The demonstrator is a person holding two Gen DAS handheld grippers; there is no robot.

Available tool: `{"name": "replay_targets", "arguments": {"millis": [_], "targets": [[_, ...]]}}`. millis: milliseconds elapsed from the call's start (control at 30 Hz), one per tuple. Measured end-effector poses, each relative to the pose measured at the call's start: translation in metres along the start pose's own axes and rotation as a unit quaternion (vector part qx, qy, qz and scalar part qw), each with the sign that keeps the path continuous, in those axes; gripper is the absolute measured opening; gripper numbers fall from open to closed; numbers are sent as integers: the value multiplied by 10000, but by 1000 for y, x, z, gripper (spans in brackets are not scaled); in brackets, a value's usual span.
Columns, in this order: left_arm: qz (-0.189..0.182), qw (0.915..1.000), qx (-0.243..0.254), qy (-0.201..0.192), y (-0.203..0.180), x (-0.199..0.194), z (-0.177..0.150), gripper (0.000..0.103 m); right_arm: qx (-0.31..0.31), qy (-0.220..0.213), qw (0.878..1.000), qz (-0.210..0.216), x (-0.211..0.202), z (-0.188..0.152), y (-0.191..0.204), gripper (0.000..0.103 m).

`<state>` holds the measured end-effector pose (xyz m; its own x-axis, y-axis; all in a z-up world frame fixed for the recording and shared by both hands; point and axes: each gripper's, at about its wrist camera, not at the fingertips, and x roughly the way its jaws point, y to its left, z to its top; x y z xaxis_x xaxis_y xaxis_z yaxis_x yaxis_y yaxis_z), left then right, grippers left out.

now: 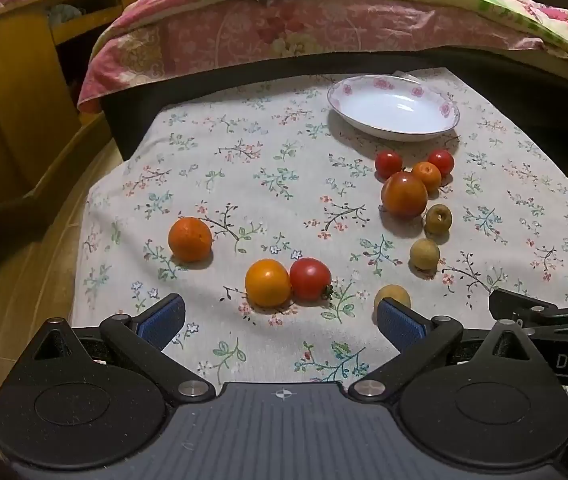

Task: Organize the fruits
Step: 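Move both tools toward the fruits on the floral cloth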

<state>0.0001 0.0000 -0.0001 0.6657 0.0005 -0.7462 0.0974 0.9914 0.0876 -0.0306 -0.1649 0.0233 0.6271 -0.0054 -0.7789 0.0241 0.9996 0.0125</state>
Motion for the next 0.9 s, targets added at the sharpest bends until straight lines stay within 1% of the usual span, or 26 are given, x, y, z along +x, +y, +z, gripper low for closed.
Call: {"name": "replay_targets", "arguments": {"millis": [267,433,467,900], "targets": [[12,10000,-36,22,2,5,-5,103,-35,32,10000,0,2,-1,1,103],[25,10000,-23,-1,3,0,-9,103,-45,38,10000,13,5,-5,2,103],[45,10000,-24,50,1,3,-4,103,-44,63,10000,21,5,-3,2,103],[42,10000,-24,81,1,5,-6,102,-54,97,9999,49,5,-5,3,103]]}}
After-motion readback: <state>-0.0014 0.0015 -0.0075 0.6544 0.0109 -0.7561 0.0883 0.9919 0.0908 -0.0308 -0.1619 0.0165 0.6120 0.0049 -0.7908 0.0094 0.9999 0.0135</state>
